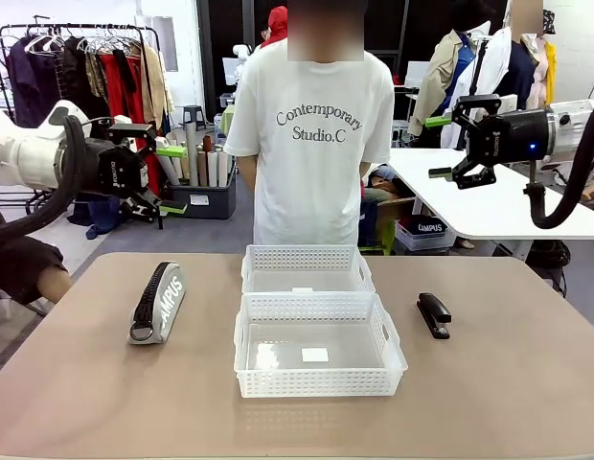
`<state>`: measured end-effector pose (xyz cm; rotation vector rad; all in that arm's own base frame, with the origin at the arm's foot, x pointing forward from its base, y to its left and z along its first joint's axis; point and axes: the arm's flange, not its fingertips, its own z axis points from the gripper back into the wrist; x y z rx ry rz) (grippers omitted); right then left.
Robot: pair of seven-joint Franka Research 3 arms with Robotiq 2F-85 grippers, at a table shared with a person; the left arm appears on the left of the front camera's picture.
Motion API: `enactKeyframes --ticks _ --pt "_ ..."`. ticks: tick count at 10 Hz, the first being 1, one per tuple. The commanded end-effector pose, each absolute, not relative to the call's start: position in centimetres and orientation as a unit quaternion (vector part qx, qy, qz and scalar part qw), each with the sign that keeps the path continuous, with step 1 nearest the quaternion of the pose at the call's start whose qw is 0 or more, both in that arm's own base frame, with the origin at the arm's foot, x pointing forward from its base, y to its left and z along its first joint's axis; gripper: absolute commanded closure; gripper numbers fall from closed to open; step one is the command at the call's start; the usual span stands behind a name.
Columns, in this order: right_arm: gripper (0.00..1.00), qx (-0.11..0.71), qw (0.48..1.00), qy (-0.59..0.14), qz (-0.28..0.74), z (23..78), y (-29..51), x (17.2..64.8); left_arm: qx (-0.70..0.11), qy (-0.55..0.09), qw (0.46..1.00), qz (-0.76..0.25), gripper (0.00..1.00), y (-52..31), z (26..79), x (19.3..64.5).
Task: Distribute items into two baskets.
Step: Pick up the Pencil pouch that the person points to.
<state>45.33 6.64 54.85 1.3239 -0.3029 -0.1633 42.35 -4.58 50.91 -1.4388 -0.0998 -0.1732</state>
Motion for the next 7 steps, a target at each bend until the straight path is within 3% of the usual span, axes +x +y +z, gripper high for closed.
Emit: enactKeyframes --ticks 1,3,4,7 --pt "0.00 0.610 0.776 -0.144 -0.074 55.0 7.0 45.2 -0.660 -0.047 0.746 -0.076 0.00 -4.2 50.8 42.4" --pt "0.00 0.611 0.776 -0.139 -0.074 54.9 6.8 45.3 -0.658 -0.046 0.748 -0.077 0.00 -4.4 50.8 42.4" --pt "0.00 0.660 0.743 -0.098 -0.047 55.5 5.9 45.2 -0.677 -0.026 0.734 -0.049 0.00 -3.5 52.8 42.4" --pt "0.00 0.702 0.707 -0.076 -0.032 57.3 5.5 44.8 -0.688 -0.033 0.725 -0.025 0.00 -2.2 56.4 41.8"
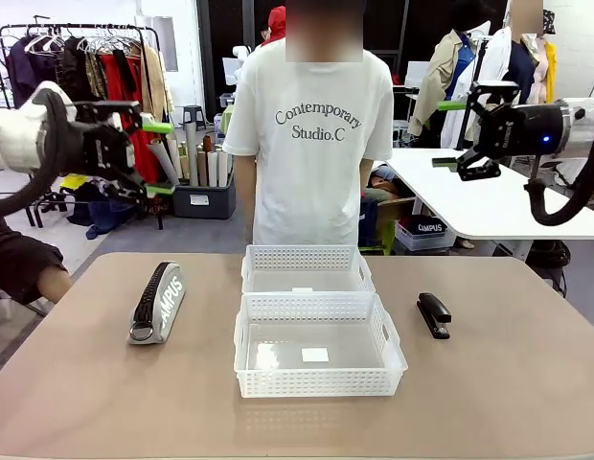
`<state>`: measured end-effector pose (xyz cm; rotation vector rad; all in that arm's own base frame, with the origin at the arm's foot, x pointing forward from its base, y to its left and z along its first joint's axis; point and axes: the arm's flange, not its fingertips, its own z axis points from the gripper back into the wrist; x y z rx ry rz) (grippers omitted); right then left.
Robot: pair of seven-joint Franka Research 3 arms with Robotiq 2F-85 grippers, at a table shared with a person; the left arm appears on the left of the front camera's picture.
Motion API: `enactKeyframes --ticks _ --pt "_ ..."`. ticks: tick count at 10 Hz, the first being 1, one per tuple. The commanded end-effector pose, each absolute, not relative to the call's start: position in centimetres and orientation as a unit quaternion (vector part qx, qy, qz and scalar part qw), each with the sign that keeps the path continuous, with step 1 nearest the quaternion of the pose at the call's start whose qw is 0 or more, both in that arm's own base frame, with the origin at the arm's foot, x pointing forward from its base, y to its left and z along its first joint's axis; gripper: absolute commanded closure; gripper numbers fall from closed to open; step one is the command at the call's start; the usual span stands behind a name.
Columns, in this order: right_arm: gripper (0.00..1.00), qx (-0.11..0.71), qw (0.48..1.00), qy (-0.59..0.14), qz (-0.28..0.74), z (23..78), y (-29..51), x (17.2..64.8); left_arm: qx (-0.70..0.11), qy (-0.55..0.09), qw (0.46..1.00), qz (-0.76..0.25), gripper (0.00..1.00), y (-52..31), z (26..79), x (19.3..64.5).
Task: Distribute items into two baskets.
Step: Pick up the Pencil pouch that the person points to.
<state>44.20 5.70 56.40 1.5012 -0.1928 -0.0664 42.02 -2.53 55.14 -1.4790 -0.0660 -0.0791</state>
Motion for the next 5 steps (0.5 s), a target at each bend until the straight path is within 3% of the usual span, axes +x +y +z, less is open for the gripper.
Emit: enactKeyframes --ticks 1,5 --pt "0.00 0.708 0.702 -0.072 -0.028 58.1 5.4 44.6 -0.691 -0.040 0.722 -0.022 0.00 -1.7 57.0 41.8" --pt "0.00 0.708 0.703 -0.066 -0.020 59.7 4.1 44.2 -0.688 -0.066 0.723 -0.015 0.00 -0.1 58.5 42.1"
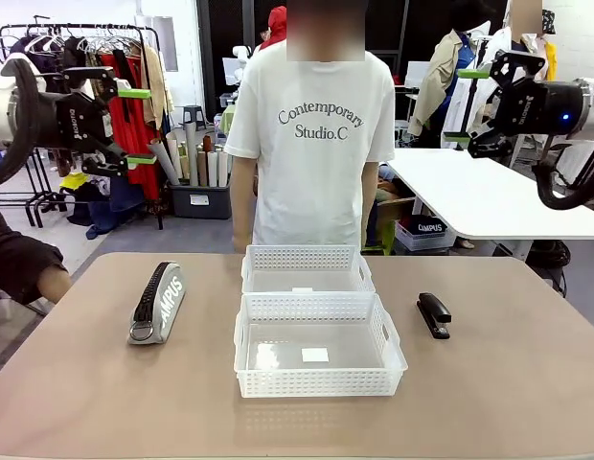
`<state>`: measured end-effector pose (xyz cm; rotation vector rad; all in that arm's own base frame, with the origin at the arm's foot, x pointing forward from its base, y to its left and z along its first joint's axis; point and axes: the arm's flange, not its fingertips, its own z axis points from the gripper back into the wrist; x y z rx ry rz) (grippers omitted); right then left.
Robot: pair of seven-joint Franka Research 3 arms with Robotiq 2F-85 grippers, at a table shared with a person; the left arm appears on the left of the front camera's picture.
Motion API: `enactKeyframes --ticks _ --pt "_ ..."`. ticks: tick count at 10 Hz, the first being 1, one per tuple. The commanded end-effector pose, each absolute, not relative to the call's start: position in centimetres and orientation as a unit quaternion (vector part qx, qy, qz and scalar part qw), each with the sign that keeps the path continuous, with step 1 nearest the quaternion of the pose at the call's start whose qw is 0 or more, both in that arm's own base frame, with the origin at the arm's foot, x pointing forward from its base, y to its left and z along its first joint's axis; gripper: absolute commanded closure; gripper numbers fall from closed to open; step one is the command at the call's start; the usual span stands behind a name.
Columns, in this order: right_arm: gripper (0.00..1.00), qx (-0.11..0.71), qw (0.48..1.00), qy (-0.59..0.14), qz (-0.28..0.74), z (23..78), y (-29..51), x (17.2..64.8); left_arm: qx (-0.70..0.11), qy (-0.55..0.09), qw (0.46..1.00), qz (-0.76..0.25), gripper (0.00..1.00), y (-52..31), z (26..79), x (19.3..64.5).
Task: Distribute items into two baskets.
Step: Pick up the Pencil pouch that the person points to.
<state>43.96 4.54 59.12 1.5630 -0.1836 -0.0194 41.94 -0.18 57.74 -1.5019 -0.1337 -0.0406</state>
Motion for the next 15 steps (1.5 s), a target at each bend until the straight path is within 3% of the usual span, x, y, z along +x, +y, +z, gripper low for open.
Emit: enactKeyframes --ticks 1,15 --pt "0.00 0.709 0.702 -0.062 -0.028 59.5 3.6 44.5 -0.687 -0.070 0.723 -0.017 0.00 -0.1 58.9 42.2" --pt "0.00 0.706 0.703 -0.075 -0.031 58.4 2.7 44.4 -0.679 -0.071 0.730 -0.025 0.00 0.0 58.8 42.1"
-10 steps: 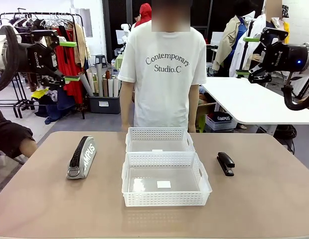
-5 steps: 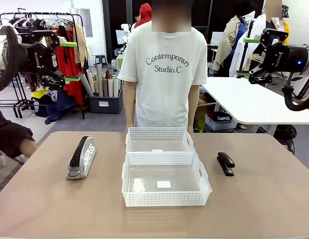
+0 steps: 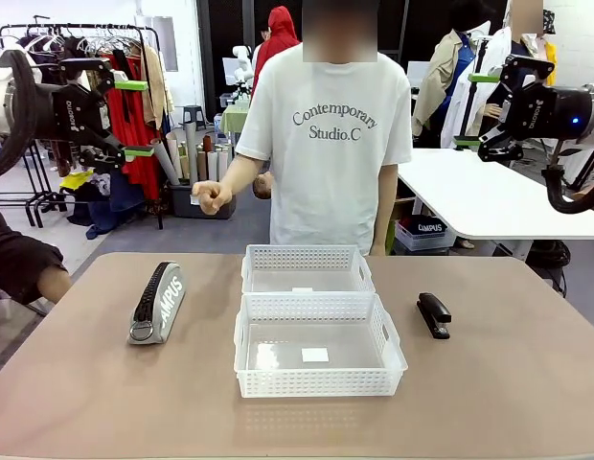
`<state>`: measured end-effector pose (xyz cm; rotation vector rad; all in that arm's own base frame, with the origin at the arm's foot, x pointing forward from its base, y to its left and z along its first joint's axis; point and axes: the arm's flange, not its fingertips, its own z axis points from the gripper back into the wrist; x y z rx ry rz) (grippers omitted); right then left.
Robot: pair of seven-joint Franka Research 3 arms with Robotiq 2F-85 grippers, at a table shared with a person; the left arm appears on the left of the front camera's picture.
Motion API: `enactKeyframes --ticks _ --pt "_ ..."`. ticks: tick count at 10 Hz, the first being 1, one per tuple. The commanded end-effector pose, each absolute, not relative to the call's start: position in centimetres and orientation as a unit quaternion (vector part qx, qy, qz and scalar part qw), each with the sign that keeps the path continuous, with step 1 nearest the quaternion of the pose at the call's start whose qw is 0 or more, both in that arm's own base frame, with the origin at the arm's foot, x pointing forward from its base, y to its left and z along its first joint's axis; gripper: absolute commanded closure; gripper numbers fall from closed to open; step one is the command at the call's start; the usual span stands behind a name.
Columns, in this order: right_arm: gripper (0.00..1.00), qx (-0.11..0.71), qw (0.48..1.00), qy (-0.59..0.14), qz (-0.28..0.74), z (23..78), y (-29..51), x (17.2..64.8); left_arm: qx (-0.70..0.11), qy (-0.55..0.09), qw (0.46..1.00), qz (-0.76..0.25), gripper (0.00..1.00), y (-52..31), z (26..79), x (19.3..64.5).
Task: Distribute items into two baskets.
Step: Pick up the Pencil pouch that the person points to.
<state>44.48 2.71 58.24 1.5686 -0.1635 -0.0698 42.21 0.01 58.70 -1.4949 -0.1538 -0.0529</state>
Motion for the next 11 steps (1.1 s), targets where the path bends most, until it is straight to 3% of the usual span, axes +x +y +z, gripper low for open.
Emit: enactKeyframes --ticks 1,11 --pt "0.00 0.706 0.703 -0.075 -0.031 58.42 2.75 44.43 -0.679 -0.071 0.730 -0.025 0.00 0.02 58.80 42.14" --pt "0.00 0.706 0.703 -0.075 -0.031 58.42 2.75 44.43 -0.679 -0.071 0.730 -0.025 0.00 0.02 58.80 42.14"
